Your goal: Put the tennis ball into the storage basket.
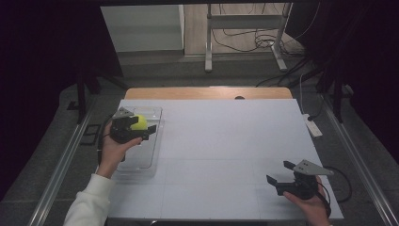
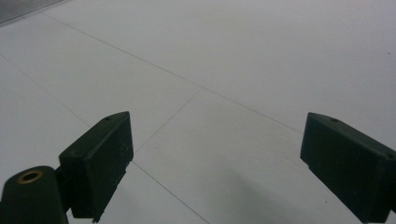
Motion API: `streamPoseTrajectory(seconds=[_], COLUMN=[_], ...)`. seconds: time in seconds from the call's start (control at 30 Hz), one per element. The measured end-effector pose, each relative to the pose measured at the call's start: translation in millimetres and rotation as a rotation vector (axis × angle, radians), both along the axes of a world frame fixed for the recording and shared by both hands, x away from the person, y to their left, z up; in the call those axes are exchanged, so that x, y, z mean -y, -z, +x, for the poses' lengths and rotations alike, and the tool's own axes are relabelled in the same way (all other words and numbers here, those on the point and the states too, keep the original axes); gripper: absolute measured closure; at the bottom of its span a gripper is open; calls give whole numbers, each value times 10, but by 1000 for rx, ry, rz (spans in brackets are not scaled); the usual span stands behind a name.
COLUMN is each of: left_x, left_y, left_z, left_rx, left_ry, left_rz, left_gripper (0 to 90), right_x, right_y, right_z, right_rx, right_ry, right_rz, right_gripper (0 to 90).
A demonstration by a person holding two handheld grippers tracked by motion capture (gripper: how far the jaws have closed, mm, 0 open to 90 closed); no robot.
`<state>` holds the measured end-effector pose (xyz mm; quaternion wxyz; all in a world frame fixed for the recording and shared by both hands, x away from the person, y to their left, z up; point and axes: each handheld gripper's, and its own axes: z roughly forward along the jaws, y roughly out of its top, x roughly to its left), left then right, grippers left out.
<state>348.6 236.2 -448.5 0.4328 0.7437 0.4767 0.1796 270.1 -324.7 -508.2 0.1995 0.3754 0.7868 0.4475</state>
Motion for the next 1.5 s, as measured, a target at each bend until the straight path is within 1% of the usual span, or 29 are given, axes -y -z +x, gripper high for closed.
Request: streamPoseTrajectory(seconds=[0.1,0.17,0.2,0.27,0.3,0.4,0.5,0.57,0.6,0.63,0.67,0.83,0.97,1.07,1.13,1.23,1.5], left_x=[32,51,51,79,79,113,131,142,142,165,165,205,218,220,217,208,179], left_y=[7,18,18,48,48,96,125,148,148,172,172,215,250,277,293,316,390], left_z=[-86,-141,-141,-221,-221,-320,-396,-445,-445,-496,-496,-610,-673,-715,-750,-797,-955], left_rx=[5,11,11,15,15,13,16,17,17,13,13,17,17,13,19,19,26], left_ry=[23,33,33,46,46,67,82,93,93,105,105,127,137,140,132,134,149], left_rz=[-8,1,1,1,1,5,-1,-13,-13,-17,-17,-22,-23,-35,-38,-41,-46], left_gripper=[140,140,140,140,140,139,139,139,139,138,139,139,139,139,140,141,141], right_x=[4,4,4,2,2,1,3,4,4,4,4,4,6,9,11,15,19], right_y=[-4,-3,-3,-2,-2,-1,-2,-2,-2,-2,-2,-4,-5,-6,-9,-13,-19], right_z=[-4,-3,-3,-1,-1,-1,-1,1,1,1,1,0,-1,0,-1,-5,-8], right_rx=[0,0,0,0,0,0,0,-1,-1,-1,-1,0,0,4,6,8,10], right_ry=[1,1,1,0,0,-1,2,3,3,3,3,4,4,2,2,2,2], right_rz=[0,0,0,2,2,2,0,0,0,0,0,0,2,4,4,6,9], right_gripper=[100,100,100,100,100,100,100,100,100,100,100,100,100,100,100,100,100])
